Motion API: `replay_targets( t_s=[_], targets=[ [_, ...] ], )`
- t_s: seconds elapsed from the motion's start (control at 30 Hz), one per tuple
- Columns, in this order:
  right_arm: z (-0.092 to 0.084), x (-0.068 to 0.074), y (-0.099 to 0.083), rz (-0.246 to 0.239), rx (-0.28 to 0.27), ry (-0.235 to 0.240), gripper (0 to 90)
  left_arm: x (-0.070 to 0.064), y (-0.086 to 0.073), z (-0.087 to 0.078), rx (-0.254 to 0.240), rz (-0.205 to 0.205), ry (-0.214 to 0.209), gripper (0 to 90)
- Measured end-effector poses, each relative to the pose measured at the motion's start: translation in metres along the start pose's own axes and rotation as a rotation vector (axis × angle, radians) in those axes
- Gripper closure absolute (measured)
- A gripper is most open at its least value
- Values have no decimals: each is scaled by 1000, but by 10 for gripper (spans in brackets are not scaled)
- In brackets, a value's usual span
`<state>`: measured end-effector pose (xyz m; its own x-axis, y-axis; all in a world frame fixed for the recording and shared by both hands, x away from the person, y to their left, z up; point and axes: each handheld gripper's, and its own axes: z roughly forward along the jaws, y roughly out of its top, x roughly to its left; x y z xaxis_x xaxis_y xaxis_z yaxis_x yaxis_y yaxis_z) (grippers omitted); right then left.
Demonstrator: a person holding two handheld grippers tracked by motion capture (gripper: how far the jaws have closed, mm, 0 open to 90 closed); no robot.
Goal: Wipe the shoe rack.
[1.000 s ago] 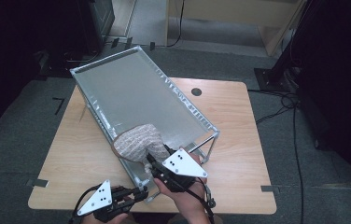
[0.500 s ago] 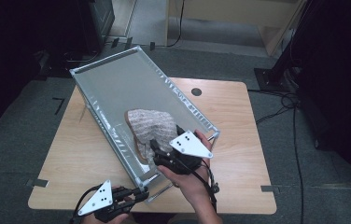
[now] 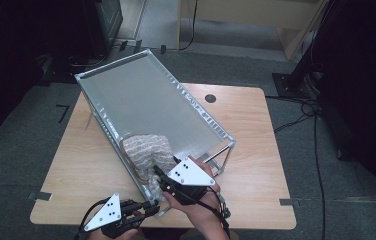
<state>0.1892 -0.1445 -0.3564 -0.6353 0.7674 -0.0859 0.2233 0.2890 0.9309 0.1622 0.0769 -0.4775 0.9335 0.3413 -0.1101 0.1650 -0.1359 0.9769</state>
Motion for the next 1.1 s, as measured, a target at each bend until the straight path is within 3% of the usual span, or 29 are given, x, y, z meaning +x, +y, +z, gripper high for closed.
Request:
replay_targets(
  t_s=[0.03, 0.1, 0.17, 0.27, 0.37, 0.57, 0.73, 0.9, 1.0, 1.1],
  targets=[
    [1, -5, -1, 10, 1, -23, 593, 0, 0, 0, 4, 2, 1, 803],
    [1, -17, -4, 15, 12, -122, 598, 0, 0, 0, 9, 4, 2, 804],
    [-1, -40, -10, 54, 9, -217, 599, 0, 0, 0, 10, 5, 1, 804],
    [-7, -65, -17, 118, -9, -308, 602, 0, 0, 0, 11, 6, 3, 804],
    [-19, -78, -24, 132, -52, -388, 610, 0, 0, 1, 12, 6, 5, 804],
    [-40, -81, -42, 114, -134, -460, 624, -1, 0, 2, 19, 4, 6, 804],
    [-59, -90, -55, 149, -187, -538, 626, -1, 0, 3, 18, 1, 12, 804],
    [-74, -87, -72, 79, -262, -591, 626, -2, -1, 4, 19, 1, 19, 805],
    [-83, -88, -74, 87, -262, -608, 626, -2, 0, 5, 25, 0, 22, 805],
    [-91, -98, -74, 134, -252, -610, 627, -2, 0, 5, 28, 2, 22, 806]
  ],
)
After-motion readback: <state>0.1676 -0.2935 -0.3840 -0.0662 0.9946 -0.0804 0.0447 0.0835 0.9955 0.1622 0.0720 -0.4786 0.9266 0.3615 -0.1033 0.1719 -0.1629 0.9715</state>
